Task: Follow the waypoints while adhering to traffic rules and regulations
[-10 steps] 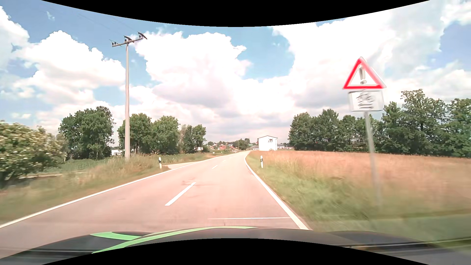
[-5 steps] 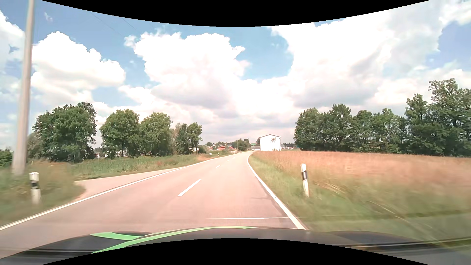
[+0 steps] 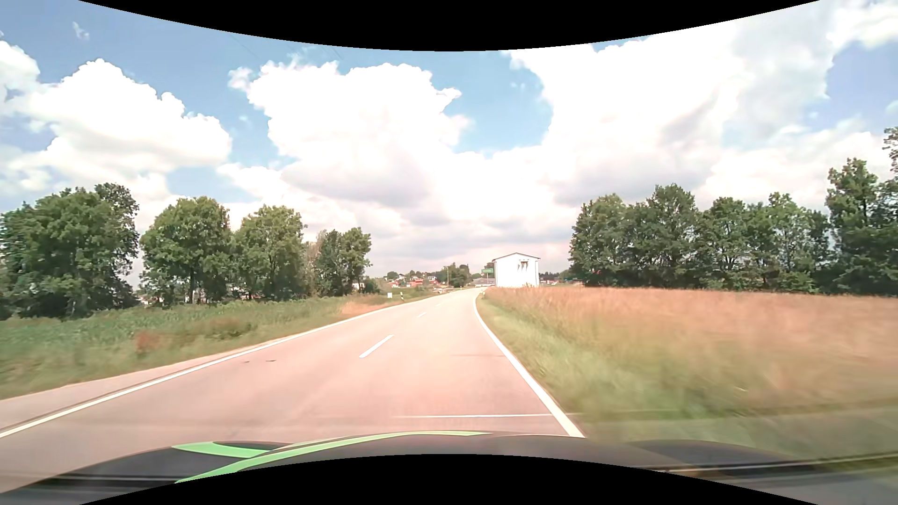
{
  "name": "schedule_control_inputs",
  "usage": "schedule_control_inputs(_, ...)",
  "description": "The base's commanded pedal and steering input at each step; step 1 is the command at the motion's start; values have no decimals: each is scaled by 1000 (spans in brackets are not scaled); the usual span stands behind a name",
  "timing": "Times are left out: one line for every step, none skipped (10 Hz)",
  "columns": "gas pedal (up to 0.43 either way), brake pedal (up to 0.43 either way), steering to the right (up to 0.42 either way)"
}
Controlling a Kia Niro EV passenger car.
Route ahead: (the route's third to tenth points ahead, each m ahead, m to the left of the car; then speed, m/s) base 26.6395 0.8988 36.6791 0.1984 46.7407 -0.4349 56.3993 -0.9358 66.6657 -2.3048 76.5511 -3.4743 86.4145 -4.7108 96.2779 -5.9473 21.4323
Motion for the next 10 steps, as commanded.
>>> schedule_control_inputs(110, 0, 5)
schedule_control_inputs(110, 0, 5)
schedule_control_inputs(110, 0, 5)
schedule_control_inputs(110, 0, 5)
schedule_control_inputs(110, 0, 6)
schedule_control_inputs(110, 0, 6)
schedule_control_inputs(110, 0, 6)
schedule_control_inputs(110, 0, 6)
schedule_control_inputs(110, 0, 6)
schedule_control_inputs(110, 0, 7)
